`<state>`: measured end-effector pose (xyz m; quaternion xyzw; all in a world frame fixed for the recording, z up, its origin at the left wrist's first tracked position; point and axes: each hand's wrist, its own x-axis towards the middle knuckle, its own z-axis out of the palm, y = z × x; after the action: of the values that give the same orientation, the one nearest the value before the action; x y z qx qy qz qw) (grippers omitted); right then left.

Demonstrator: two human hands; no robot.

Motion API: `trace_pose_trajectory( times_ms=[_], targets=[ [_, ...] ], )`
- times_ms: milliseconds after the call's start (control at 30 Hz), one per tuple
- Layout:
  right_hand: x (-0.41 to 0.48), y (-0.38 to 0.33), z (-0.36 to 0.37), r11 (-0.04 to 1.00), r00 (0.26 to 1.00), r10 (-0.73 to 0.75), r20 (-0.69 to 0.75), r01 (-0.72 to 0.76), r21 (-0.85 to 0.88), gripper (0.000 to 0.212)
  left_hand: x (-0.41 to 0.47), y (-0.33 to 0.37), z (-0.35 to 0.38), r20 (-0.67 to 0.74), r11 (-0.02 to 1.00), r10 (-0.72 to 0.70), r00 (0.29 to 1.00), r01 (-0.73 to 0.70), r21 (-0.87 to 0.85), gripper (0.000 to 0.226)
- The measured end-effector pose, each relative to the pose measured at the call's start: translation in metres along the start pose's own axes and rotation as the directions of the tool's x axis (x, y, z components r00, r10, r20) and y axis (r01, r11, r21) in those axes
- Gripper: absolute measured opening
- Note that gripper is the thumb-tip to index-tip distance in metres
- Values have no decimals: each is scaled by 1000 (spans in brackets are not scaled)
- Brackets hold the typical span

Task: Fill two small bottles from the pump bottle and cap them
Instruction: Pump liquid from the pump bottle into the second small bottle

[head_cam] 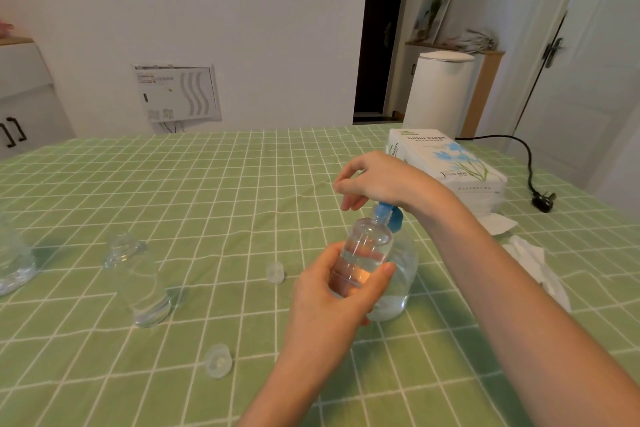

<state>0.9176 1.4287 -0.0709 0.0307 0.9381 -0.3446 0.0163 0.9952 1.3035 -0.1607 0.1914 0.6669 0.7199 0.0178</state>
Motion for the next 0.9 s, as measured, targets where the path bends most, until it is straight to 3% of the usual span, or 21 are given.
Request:
trace_pose_trajectory(
  times_ms=[900],
  targets=[
    [0,-3,-8,1000,998,9,-55,-9,-1,11,1,2,2,4,1000,11,1000,-11,-24,11]
  ],
)
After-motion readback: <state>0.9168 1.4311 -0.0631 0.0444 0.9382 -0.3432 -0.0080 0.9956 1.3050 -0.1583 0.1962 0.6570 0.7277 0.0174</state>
